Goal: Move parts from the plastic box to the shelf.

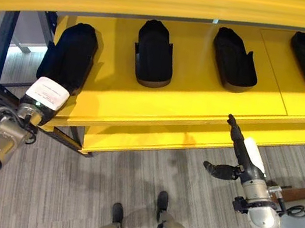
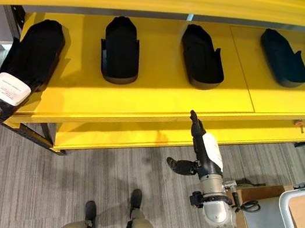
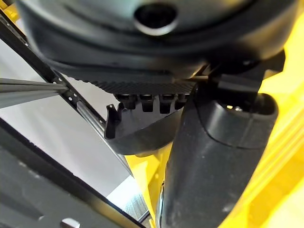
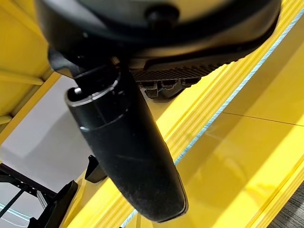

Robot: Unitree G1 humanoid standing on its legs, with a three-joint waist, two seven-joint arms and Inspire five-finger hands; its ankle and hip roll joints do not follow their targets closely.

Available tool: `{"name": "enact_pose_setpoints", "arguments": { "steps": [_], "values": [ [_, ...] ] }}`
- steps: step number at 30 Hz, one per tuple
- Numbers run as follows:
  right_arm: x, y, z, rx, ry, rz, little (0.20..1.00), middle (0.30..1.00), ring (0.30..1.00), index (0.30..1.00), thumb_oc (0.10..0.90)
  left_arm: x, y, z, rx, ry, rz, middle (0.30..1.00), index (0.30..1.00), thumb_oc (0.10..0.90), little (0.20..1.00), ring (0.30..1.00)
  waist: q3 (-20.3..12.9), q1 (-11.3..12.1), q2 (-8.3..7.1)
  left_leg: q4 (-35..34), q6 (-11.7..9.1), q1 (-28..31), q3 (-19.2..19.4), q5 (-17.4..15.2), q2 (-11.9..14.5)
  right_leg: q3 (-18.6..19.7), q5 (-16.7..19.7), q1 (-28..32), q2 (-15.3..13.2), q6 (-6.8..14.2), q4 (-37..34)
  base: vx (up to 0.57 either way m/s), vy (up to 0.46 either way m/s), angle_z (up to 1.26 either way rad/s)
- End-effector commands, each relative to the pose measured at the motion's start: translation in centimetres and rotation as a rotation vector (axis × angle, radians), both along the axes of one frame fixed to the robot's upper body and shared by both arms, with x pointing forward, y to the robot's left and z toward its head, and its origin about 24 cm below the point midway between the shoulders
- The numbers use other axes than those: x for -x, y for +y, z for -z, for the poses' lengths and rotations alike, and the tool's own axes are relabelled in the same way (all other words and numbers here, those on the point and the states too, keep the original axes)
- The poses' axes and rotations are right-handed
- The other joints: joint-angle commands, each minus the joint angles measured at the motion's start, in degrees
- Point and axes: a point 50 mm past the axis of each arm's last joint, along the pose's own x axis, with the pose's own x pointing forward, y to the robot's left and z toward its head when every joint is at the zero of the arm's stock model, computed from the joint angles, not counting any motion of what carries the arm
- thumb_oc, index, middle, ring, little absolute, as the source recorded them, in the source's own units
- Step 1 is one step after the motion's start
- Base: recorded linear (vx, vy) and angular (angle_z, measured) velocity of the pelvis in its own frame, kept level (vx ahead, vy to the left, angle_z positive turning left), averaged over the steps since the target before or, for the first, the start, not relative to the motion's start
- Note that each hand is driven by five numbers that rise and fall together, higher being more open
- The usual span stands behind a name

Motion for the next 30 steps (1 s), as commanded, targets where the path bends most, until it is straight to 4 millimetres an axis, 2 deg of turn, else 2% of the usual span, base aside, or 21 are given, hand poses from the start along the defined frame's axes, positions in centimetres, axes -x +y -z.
{"name": "enact_pose_setpoints", "arguments": {
  "steps": [1, 16, 30],
  "values": [
    [0.5, -0.4, -4.0, -0.035, -0.2, -0.006, 1.0, 1.0, 1.0, 1.0, 0.9, -1.4, -0.2, -3.8, -0.049, -0.134, 0.013, 1.0, 1.0, 0.9, 1.0, 1.0, -5.8, -0.5, -0.58, 6.1, 0.8, -1.4, -0.8, -4.7, 0.3, 0.3, -7.3, 5.0, -7.3, 8.2, 4.8, 0.0, 0.0, 0.0],
    [0.7, -0.8, -3.5, -0.036, -0.182, 0.02, 1.0, 1.0, 1.0, 1.0, 0.9, -1.7, -1.5, -4.2, -0.029, -0.162, 0.064, 1.0, 1.0, 0.9, 1.0, 1.0, -6.1, -0.6, -0.27, 5.7, 0.8, -0.6, -0.8, -4.9, 0.2, 0.3, -7.6, 5.6, -7.4, 8.1, 4.8, 0.0, 0.0, 0.0],
    [0.8, -1.0, -3.2, -0.033, -0.169, 0.036, 1.0, 1.0, 1.0, 1.0, 0.9, -1.5, -1.7, -4.6, -0.021, -0.188, 0.077, 1.0, 1.0, 0.9, 1.0, 1.0, -6.3, -0.4, -0.2, 5.6, 0.9, -0.2, -0.8, -4.9, 0.2, 0.2, -7.8, 6.0, -7.2, 8.0, 4.7, 0.0, 0.0, 0.0]
  ]
}}
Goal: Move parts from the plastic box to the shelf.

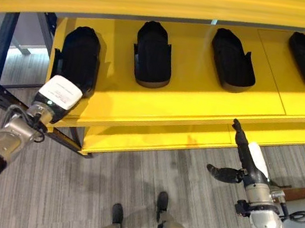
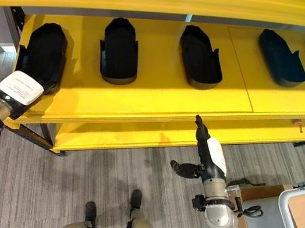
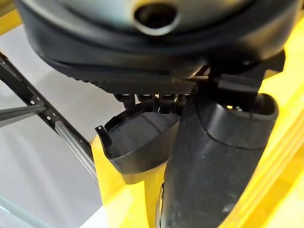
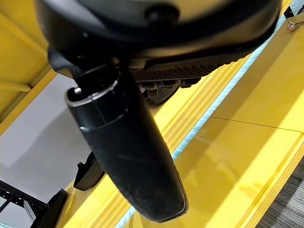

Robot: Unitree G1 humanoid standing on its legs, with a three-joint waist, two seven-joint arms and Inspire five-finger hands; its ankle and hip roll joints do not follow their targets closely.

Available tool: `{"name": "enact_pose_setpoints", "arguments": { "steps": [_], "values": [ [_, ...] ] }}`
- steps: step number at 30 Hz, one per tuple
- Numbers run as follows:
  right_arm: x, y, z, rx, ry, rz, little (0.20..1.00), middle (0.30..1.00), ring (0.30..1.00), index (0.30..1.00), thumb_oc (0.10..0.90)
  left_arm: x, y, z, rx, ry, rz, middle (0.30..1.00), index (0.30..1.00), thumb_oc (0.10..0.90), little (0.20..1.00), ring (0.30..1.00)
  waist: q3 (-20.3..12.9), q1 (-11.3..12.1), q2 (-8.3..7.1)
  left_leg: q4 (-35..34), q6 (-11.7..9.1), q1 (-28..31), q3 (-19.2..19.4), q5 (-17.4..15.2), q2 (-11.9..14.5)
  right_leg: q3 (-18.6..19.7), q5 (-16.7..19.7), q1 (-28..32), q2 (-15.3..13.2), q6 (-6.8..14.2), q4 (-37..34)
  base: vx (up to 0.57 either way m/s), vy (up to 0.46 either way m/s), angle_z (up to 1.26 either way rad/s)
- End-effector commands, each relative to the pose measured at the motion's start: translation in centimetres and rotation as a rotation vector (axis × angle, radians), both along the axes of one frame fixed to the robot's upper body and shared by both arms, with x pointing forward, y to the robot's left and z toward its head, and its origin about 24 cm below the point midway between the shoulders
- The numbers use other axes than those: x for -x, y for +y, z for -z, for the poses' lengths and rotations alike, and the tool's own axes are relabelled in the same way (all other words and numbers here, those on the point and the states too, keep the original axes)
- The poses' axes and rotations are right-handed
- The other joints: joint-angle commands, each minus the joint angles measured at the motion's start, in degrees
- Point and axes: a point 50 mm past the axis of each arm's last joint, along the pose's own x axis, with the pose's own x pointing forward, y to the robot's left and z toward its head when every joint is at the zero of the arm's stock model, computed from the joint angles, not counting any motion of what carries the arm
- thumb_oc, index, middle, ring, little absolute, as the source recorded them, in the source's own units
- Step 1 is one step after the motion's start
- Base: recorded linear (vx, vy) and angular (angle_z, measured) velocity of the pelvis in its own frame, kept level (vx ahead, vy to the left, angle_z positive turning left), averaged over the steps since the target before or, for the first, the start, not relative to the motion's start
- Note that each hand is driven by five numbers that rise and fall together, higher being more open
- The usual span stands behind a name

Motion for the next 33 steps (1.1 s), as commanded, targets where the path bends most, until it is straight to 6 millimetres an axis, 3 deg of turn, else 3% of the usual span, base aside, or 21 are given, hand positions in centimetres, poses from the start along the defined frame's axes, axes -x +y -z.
{"name": "enact_pose_setpoints", "arguments": {
  "steps": [1, 14, 33],
  "values": [
    [0.4, -0.3, -3.6, -0.012, -0.188, -0.011, 1.0, 1.0, 1.0, 1.0, 0.9, -0.9, 0.7, -4.0, -0.022, -0.17, -0.032, 1.0, 1.0, 0.9, 1.0, 1.0, -6.3, -0.5, -0.14, 6.4, 0.9, -1.2, -1.0, -5.4, 0.2, 0.0, -7.9, 5.7, -7.3, 8.0, 4.5, 0.0, 0.0, 0.0],
    [0.6, -0.3, -3.5, -0.016, -0.182, -0.006, 1.0, 1.0, 1.0, 1.0, 0.9, -0.9, 0.2, -4.0, -0.014, -0.174, -0.012, 1.0, 1.0, 0.9, 1.0, 1.0, -6.5, -0.6, 0.02, 6.2, 1.0, -0.8, -0.8, -5.5, 0.1, 0.2, -7.9, 5.9, -7.3, 8.0, 4.5, 0.0, 0.0, 0.0],
    [0.6, -0.4, -3.3, -0.013, -0.17, -0.005, 1.0, 1.0, 1.0, 1.0, 0.9, 0.8, 2.8, -6.0, -0.036, -0.233, -0.091, 1.0, 1.0, 0.9, 1.0, 1.0, -7.2, 0.2, 0.74, 5.4, 1.1, 0.3, -1.1, -5.4, -0.3, -0.3, -7.9, 7.0, -7.5, 8.0, 4.0, 0.0, 0.0, 0.0]
  ]
}}
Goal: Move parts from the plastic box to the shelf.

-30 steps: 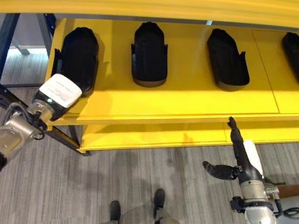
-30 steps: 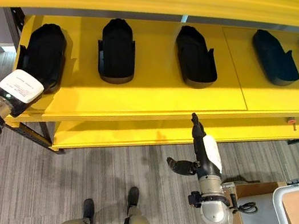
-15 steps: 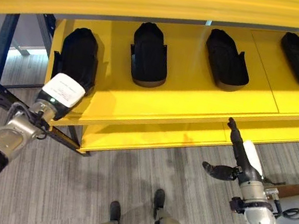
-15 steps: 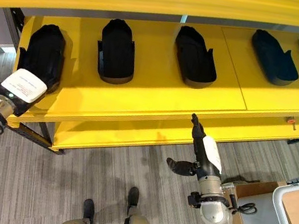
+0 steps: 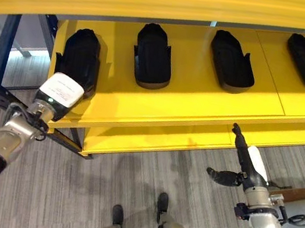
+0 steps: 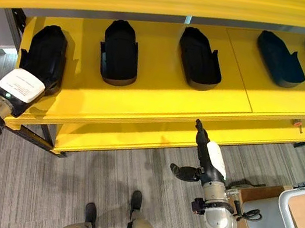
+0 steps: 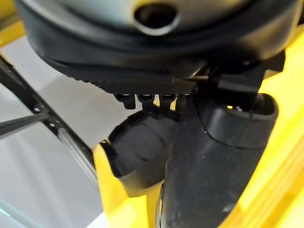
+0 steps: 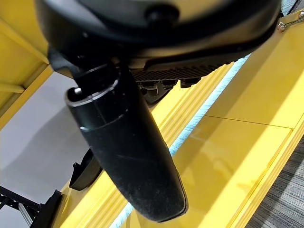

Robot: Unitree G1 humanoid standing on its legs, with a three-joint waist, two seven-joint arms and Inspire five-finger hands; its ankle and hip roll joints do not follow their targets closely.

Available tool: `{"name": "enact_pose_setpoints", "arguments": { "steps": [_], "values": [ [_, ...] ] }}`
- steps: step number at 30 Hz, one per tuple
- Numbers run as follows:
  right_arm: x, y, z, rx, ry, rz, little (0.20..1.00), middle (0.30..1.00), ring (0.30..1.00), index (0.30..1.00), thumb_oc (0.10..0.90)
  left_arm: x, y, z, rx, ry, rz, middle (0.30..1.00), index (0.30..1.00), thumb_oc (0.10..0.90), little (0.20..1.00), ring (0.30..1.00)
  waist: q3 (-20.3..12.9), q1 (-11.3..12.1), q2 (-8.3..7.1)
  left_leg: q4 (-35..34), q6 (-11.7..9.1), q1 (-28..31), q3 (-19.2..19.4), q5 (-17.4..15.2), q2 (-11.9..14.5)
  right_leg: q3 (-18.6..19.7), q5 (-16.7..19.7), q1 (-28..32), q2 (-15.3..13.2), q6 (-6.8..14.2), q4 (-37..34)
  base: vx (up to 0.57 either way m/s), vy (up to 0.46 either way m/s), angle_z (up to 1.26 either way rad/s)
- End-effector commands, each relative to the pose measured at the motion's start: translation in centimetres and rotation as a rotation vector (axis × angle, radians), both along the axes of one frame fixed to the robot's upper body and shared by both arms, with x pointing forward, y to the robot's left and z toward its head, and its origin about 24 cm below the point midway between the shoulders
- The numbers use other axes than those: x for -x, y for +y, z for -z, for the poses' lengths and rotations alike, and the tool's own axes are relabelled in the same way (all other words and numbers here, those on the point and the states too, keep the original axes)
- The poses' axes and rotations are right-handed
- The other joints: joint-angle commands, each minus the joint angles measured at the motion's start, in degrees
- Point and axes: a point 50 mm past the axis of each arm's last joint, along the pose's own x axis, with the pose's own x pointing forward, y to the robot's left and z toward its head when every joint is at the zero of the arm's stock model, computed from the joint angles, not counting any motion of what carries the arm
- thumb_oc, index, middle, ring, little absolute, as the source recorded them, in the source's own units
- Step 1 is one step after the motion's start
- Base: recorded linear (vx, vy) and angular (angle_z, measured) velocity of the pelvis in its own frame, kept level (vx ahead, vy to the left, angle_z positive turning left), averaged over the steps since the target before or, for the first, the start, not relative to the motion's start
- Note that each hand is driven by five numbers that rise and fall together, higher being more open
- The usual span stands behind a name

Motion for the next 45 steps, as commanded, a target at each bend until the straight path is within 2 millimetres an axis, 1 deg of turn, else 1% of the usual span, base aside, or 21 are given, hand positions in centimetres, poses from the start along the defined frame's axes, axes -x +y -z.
{"name": "enact_pose_setpoints", "arguments": {
  "steps": [1, 3, 8, 10, 12, 13, 15, 17, 18, 21, 23, 24, 25, 26, 28, 30, 31, 34, 36, 37, 45],
  "values": [
    [0.1, -0.2, -4.1, 0.001, -0.203, -0.023, 1.0, 1.0, 1.0, 1.0, 0.9, 0.8, 2.8, -4.7, -0.064, -0.186, -0.089, 1.0, 1.0, 0.9, 1.0, 1.0, -7.1, -0.1, 0.61, 5.4, 1.1, -0.1, -1.3, -5.4, -0.2, -0.5, -7.9, 6.7, -7.4, 8.0, 4.0, 0.0, 0.0, 0.0],
    [0.1, -0.2, -4.0, -0.004, -0.203, -0.021, 1.0, 1.0, 1.0, 1.0, 0.9, 1.0, 3.2, -5.1, -0.052, -0.209, -0.103, 1.0, 1.0, 0.9, 1.0, 1.0, -7.3, 0.1, 0.74, 5.2, 1.1, 0.0, -1.3, -5.3, -0.2, -0.6, -7.9, 6.9, -7.4, 8.0, 3.8, 0.0, 0.0, 0.0],
    [0.3, -0.5, -3.9, -0.008, -0.2, -0.011, 1.0, 1.0, 1.0, 1.0, 0.9, 2.3, 4.1, -8.0, -0.033, -0.347, -0.118, 1.0, 1.0, 0.9, 1.0, 1.0, -7.4, 0.8, 0.93, 4.9, 1.1, 0.2, -1.6, -5.2, -0.3, -0.8, -7.8, 7.4, -7.5, 7.9, 3.4, 0.0, 0.0, 0.0],
    [0.5, -0.7, -3.9, -0.007, -0.199, -0.007, 1.0, 1.0, 1.0, 1.0, 0.9, 2.9, 4.0, -9.1, -0.026, -0.403, -0.1, 1.0, 1.0, 0.9, 1.0, 1.0, -7.4, 1.0, 0.87, 4.9, 1.0, 0.2, -1.7, -5.1, -0.3, -0.9, -7.8, 7.5, -7.5, 7.9, 3.3, 0.0, 0.0, 0.0],
    [0.6, -0.7, -3.9, -0.006, -0.195, -0.006, 1.0, 1.0, 1.0, 1.0, 0.9, 3.4, 4.0, -9.2, -0.026, -0.413, -0.097, 1.0, 1.0, 0.9, 1.0, 1.0, -7.5, 1.0, 0.87, 4.9, 1.1, 0.1, -1.7, -5.2, -0.3, -0.8, -7.8, 7.5, -7.5, 7.9, 3.2, 0.0, -0.013, 0.11],
    [0.8, -1.0, -3.8, -0.007, -0.187, 0.004, 1.0, 1.0, 1.0, 1.0, 0.9, 4.4, 3.5, -9.7, 0.016, -0.476, -0.063, 1.0, 1.0, 0.9, 1.0, 1.0, -7.4, 1.5, 0.74, 4.9, 1.1, 0.0, -1.9, -5.1, -0.2, -1.0, -7.7, 7.6, -7.4, 7.7, 2.9, -0.01, -0.023, 0.15],
    [1.0, -1.2, -3.8, -0.009, -0.185, 0.014, 1.0, 1.0, 1.0, 1.0, 0.9, 5.0, 2.8, -9.8, 0.031, -0.504, -0.026, 1.0, 1.0, 0.9, 1.0, 1.0, -7.2, 1.9, 0.6, 4.8, 1.0, -0.1, -2.1, -5.0, -0.2, -1.2, -7.6, 7.6, -7.3, 7.7, 2.7, 0.0, -0.015, 0.02],
    [1.0, -1.3, -3.8, -0.009, -0.186, 0.019, 1.0, 1.0, 1.0, 1.0, 0.9, 5.7, 2.1, -9.3, 0.099, -0.532, 0.006, 1.0, 1.0, 0.9, 1.0, 1.0, -7.1, 2.0, 0.35, 4.7, 1.1, -0.2, -2.3, -5.0, -0.2, -1.2, -7.6, 7.6, -7.2, 7.6, 2.6, -0.01, -0.012, 0.04],
    [1.0, -1.4, -3.9, -0.017, -0.186, 0.03, 1.0, 1.0, 1.0, 1.0, 0.9, 6.5, 1.2, -8.4, 0.192, -0.538, 0.039, 1.0, 1.0, 0.9, 1.0, 1.0, -6.9, 2.0, 0.28, 4.6, 1.1, -0.3, -2.4, -4.9, -0.2, -1.2, -7.5, 7.6, -7.1, 7.4, 2.6, -0.01, -0.022, 0.08],
    [0.9, -1.3, -4.0, -0.039, -0.189, 0.03, 1.0, 1.0, 1.0, 1.0, 0.9, 7.5, -0.7, -7.0, 0.388, -0.574, 0.132, 1.0, 1.0, 0.9, 1.0, 1.0, -6.5, 2.1, -0.18, 4.4, 1.1, -0.4, -2.6, -4.7, 0.0, -1.3, -7.4, 7.4, -6.8, 7.1, 2.5, -0.01, -0.019, 0.03],
    [0.9, -1.3, -4.3, -0.046, -0.195, 0.024, 1.0, 1.0, 1.0, 1.0, 0.9, 8.0, -1.3, -6.3, 0.468, -0.572, 0.156, 1.0, 1.0, 0.9, 1.0, 1.0, -6.4, 2.1, -0.19, 4.0, 1.1, -0.4, -2.6, -4.4, 0.0, -1.3, -7.3, 7.4, -6.7, 7.0, 2.4, 0.0, 0.0, 0.0],
    [0.9, -1.3, -4.3, -0.046, -0.195, 0.024, 1.0, 1.0, 1.0, 1.0, 0.9, 8.0, -1.3, -6.3, 0.468, -0.572, 0.156, 1.0, 1.0, 0.9, 1.0, 1.0, -6.4, 2.1, -0.19, 4.0, 1.1, -0.4, -2.6, -4.4, 0.0, -1.3, -7.3, 7.4, -6.7, 7.0, 2.4, 0.0, 0.0, 0.0],
    [0.9, -1.1, -4.2, -0.052, -0.191, 0.017, 1.0, 1.0, 1.0, 1.0, 0.9, 8.2, -1.9, -5.4, 0.569, -0.568, 0.176, 1.0, 1.0, 0.9, 1.0, 1.0, -6.3, 2.1, -0.32, 3.7, 1.1, -0.4, -2.7, -4.1, 0.0, -1.4, -7.1, 7.4, -6.6, 6.9, 2.3, 0.0, 0.0, 0.0],
    [0.8, -1.2, -4.4, -0.056, -0.196, 0.018, 1.0, 1.0, 1.0, 1.0, 0.9, 8.7, -2.2, -4.6, 0.623, -0.551, 0.182, 1.0, 1.0, 0.9, 1.0, 1.0, -6.1, 2.2, -0.39, 3.3, 1.1, -0.4, -2.7, -3.8, 0.1, -1.4, -7.0, 7.3, -6.4, 6.9, 2.1, 0.0, 0.0, 0.0],
    [0.8, -1.0, -4.6, -0.058, -0.204, 0.006, 1.0, 1.0, 1.0, 1.0, 0.9, 9.1, -3.2, -3.8, 0.698, -0.536, 0.219, 1.0, 1.0, 0.9, 1.0, 1.0, -5.9, 2.4, -0.6, 2.9, 1.1, -0.6, -2.8, -3.5, 0.1, -1.6, -6.8, 7.1, -6.3, 6.9, 1.8, 0.0, 0.0, 0.0],
    [0.8, -0.9, -4.7, -0.057, -0.206, 0.002, 1.0, 1.0, 1.0, 1.0, 0.9, 9.4, -3.6, -3.5, 0.719, -0.525, 0.229, 1.0, 1.0, 0.9, 1.0, 1.0, -5.9, 2.4, -0.62, 2.7, 1.1, -0.6, -2.9, -3.3, 0.1, -1.7, -6.7, 7.0, -6.3, 6.8, 1.8, 0.0, 0.0, 0.0],
    [0.7, -0.8, -4.9, -0.058, -0.219, -0.006, 1.0, 1.0, 1.0, 1.0, 0.9, 9.7, -4.5, -2.9, 0.764, -0.511, 0.261, 1.0, 1.0, 0.9, 1.0, 1.0, -5.5, 2.6, -0.95, 2.6, 1.1, -0.9, -3.2, -3.1, 0.1, -1.9, -6.6, 6.8, -6.2, 6.8, 1.7, 0.0, 0.0, 0.0],
    [0.7, -0.6, -5.1, -0.059, -0.228, -0.018, 1.0, 1.0, 1.0, 1.0, 0.9, 9.9, -5.6, -2.5, 0.813, -0.488, 0.304, 1.0, 1.0, 0.9, 1.0, 1.0, -5.1, 2.6, -1.24, 2.5, 1.1, -1.3, -3.6, -2.9, 0.1, -2.3, -6.5, 6.7, -6.1, 6.8, 1.7, -0.01, -0.022, 0.07],
    [0.6, -0.6, -5.2, -0.053, -0.233, -0.02, 1.0, 1.0, 1.0, 1.0, 0.9, 10.0, -5.9, -2.1, 0.828, -0.468, 0.311, 1.0, 1.0, 0.9, 1.0, 1.0, -4.9, 2.7, -1.32, 2.5, 1.1, -1.4, -3.9, -2.8, 0.2, -2.4, -6.6, 6.7, -6.0, 6.7, 1.8, 0.01, -0.014, 0.16],
    [0.6, -0.6, -5.3, -0.047, -0.24, -0.02, 1.0, 1.0, 1.0, 1.0, 0.9, 10.1, -6.1, -1.6, 0.839, -0.442, 0.31, 1.0, 1.0, 0.9, 1.0, 1.0, -4.8, 2.8, -1.53, 2.4, 1.1, -1.5, -4.1, -2.8, 0.2, -2.6, -6.6, 6.7, -6.0, 6.7, 1.8, 0.01, -0.01, 0.07],
    [0.4, -0.5, -5.6, -0.039, -0.258, -0.015, 1.0, 1.0, 1.0, 1.0, 0.9, 9.9, -5.7, 0.3, 0.857, -0.394, 0.241, 1.0, 1.0, 0.9, 1.0, 1.0, -4.2, 3.1, -2.19, 2.5, 1.2, -1.9, -4.5, -2.8, 0.1, -2.8, -6.8, 6.3, -6.0, 6.8, 2.2, 0.0, 0.0, 0.0]
  ]
}}
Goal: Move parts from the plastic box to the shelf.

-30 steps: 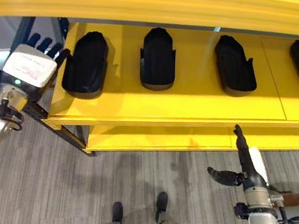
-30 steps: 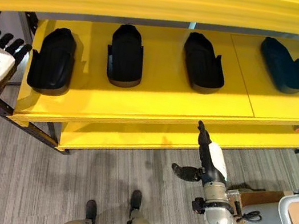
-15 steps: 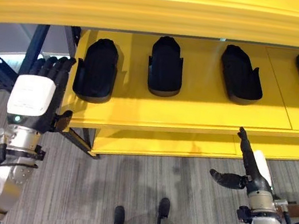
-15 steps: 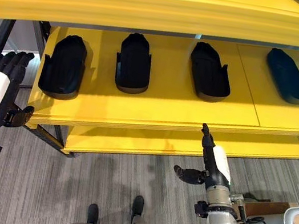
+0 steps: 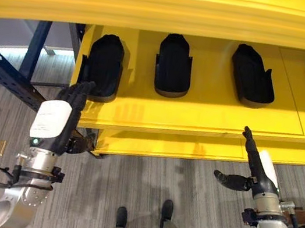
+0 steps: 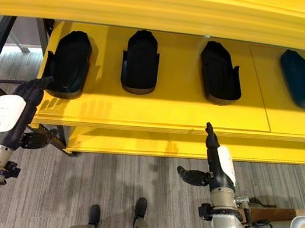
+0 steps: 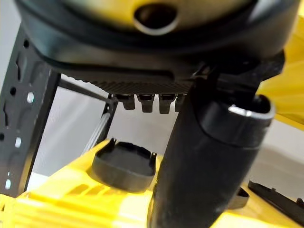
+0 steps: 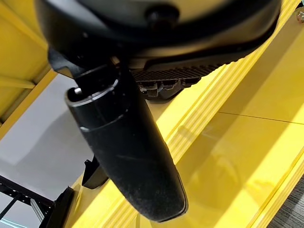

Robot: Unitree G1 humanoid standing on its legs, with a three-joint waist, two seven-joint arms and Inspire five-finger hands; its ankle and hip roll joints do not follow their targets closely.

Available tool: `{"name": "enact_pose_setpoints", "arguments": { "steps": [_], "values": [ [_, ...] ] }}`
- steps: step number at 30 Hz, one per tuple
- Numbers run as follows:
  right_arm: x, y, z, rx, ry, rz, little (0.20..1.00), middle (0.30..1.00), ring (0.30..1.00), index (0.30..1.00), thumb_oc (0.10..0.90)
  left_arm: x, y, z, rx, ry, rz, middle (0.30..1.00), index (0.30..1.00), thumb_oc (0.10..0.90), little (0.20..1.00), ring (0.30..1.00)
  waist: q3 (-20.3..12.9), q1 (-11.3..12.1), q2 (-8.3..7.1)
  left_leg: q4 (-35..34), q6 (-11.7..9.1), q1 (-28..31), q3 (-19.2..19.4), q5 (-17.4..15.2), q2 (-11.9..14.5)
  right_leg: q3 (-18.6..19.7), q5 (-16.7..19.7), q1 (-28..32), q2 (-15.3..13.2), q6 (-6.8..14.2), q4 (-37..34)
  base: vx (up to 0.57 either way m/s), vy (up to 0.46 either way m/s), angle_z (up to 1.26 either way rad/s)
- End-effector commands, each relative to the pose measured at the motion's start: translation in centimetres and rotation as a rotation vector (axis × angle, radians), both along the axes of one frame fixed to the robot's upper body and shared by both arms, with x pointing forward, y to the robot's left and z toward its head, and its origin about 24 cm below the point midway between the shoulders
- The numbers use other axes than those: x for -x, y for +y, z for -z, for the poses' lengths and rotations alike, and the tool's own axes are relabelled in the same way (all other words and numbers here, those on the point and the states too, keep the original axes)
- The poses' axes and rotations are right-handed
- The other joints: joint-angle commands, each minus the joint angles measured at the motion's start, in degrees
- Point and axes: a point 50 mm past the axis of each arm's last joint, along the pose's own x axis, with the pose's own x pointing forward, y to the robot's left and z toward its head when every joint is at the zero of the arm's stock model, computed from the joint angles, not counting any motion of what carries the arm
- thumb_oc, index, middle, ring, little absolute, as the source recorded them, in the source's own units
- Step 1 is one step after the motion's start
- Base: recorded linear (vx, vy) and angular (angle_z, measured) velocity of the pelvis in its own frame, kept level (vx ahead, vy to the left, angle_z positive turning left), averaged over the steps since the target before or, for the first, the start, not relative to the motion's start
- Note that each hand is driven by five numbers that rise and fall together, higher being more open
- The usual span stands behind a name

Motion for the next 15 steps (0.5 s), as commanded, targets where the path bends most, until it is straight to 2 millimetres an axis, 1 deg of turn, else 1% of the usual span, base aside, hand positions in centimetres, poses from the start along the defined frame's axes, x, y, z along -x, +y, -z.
{"name": "enact_pose_setpoints", "arguments": {
  "steps": [1, 6, 12, 15],
  "values": [
    [-1.2, 1.0, -5.1, -0.013, -0.26, -0.068, 1.0, 1.0, 1.0, 1.0, 0.9, -1.1, 0.6, -3.2, -0.065, -0.155, 0.005, 1.0, 1.0, 0.9, 1.0, 1.0, -2.1, 0.0, -3.48, 4.8, 0.9, -1.9, -2.0, -3.1, 0.7, -0.1, -6.0, 5.0, -5.5, 5.8, 4.3, 0.0, 0.0, 0.0],
    [-1.6, 1.4, -5.3, -0.011, -0.275, -0.07, 1.0, 1.0, 1.0, 1.0, 0.9, -2.6, 0.6, -1.6, -0.131, -0.095, -0.03, 1.0, 1.0, 0.9, 1.0, 1.0, -1.7, 0.1, -3.97, 4.7, 0.9, -2.3, -1.8, -3.0, 0.7, -0.2, -6.0, 4.7, -5.4, 5.9, 4.2, 0.0, 0.0, 0.0],
    [-1.7, 1.5, -5.2, -0.011, -0.277, -0.063, 1.0, 1.0, 1.0, 1.0, 0.9, -3.4, 0.7, -0.6, -0.132, -0.061, -0.056, 1.0, 1.0, 0.9, 1.0, 1.0, -1.4, 0.0, -4.19, 4.8, 0.8, -2.4, -1.7, -3.0, 0.8, 0.0, -6.0, 4.6, -5.4, 5.8, 4.1, 0.0, 0.0, 0.0],
    [-1.9, 1.6, -5.3, -0.017, -0.284, -0.062, 1.0, 1.0, 1.0, 1.0, 0.9, -4.0, 0.8, 0.3, -0.132, -0.028, -0.082, 1.0, 1.0, 0.9, 1.0, 1.0, -1.4, -0.1, -4.39, 4.7, 0.7, -2.4, -1.5, -3.0, 0.9, 0.1, -6.0, 4.5, -5.4, 5.9, 4.0, 0.0, 0.0, 0.0]
  ]
}}
